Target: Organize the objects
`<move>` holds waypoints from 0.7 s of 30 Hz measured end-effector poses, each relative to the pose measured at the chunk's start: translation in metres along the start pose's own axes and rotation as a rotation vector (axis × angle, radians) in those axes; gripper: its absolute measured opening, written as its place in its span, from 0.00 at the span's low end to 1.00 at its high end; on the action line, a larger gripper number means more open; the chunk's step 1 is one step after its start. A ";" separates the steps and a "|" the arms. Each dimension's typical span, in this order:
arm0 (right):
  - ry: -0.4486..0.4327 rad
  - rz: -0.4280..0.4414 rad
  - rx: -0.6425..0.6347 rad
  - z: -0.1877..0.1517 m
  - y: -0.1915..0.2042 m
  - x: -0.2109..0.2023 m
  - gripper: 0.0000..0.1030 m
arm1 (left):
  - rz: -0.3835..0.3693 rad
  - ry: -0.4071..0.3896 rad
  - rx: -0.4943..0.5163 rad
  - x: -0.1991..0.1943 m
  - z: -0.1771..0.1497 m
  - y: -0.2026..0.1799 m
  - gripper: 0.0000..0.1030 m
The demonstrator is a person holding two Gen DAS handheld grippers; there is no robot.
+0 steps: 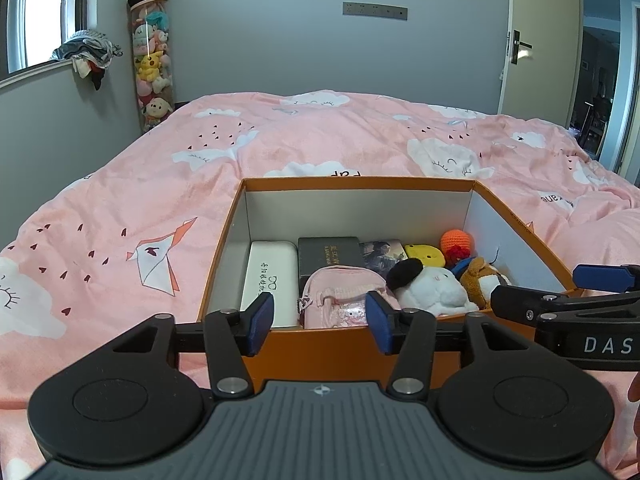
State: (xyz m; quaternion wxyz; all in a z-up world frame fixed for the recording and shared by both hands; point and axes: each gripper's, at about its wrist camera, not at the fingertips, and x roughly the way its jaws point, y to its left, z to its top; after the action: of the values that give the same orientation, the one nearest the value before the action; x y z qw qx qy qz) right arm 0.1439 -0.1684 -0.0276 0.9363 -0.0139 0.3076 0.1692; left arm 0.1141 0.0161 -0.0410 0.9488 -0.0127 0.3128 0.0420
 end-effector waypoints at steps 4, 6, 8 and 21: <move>-0.001 -0.001 0.000 0.000 0.001 0.000 0.95 | 0.007 0.000 0.000 0.000 0.000 -0.002 0.80; -0.001 0.000 -0.001 0.000 0.001 0.001 0.95 | 0.006 0.002 -0.004 0.001 -0.001 -0.003 0.84; -0.001 0.000 -0.002 0.000 0.001 0.001 0.95 | -0.001 0.009 -0.013 0.002 -0.001 -0.002 0.88; 0.011 -0.020 0.002 -0.002 0.001 0.004 0.95 | -0.010 0.016 -0.026 0.002 -0.002 -0.001 0.88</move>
State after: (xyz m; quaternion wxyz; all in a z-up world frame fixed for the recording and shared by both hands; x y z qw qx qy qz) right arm 0.1451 -0.1667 -0.0316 0.9362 -0.0168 0.3127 0.1596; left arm 0.1140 0.0156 -0.0436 0.9462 -0.0270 0.3199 0.0414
